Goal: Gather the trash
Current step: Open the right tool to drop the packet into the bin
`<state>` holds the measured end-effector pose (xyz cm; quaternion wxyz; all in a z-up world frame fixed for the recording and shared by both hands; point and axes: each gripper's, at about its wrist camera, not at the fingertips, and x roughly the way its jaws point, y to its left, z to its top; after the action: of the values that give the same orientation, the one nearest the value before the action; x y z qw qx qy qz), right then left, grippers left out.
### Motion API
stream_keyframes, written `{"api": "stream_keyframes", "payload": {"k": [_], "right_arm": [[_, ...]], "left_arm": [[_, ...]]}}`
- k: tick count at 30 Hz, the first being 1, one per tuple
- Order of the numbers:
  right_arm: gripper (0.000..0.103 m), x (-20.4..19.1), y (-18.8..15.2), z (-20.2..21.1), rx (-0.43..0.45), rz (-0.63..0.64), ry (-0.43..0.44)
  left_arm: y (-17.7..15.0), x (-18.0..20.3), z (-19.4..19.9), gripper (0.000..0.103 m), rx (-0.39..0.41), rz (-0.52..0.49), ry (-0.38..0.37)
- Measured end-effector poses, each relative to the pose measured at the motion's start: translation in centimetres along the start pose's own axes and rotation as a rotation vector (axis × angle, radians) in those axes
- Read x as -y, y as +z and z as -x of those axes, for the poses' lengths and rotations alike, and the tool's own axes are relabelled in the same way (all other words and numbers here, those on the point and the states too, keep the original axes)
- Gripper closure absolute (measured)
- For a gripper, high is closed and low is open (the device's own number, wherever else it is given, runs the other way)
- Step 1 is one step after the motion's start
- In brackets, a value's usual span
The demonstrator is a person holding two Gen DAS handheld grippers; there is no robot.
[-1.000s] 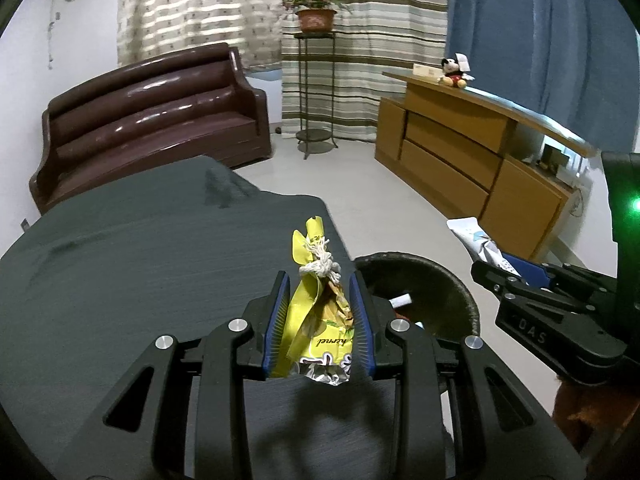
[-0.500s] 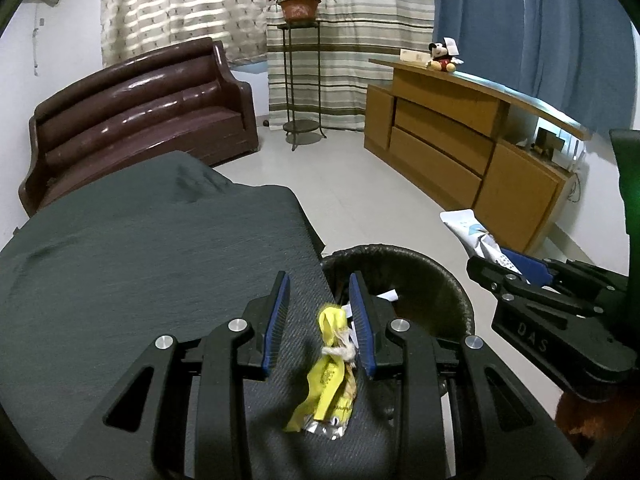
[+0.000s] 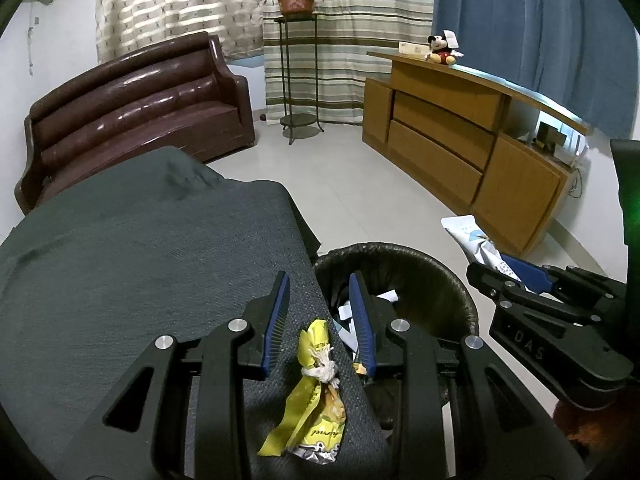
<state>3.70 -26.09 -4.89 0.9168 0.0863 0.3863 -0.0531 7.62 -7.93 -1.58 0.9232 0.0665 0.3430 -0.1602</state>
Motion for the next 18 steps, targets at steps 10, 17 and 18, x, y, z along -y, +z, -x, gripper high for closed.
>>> {"api": "stream_keyframes", "payload": {"k": [10, 17, 18], "right_arm": [[0.073, 0.35, -0.05, -0.04, -0.003, -0.007, 0.000], [0.073, 0.40, -0.01, -0.04, -0.003, -0.006, -0.001], [0.073, 0.41, -0.01, -0.04, -0.004, -0.006, 0.000]], "left_arm": [[0.02, 0.22, -0.20, 0.073, -0.001, -0.008, 0.000], [-0.24, 0.50, -0.54, 0.073, 0.001, -0.015, -0.004], [-0.19, 0.55, -0.50, 0.073, 0.000, -0.014, -0.004]]}}
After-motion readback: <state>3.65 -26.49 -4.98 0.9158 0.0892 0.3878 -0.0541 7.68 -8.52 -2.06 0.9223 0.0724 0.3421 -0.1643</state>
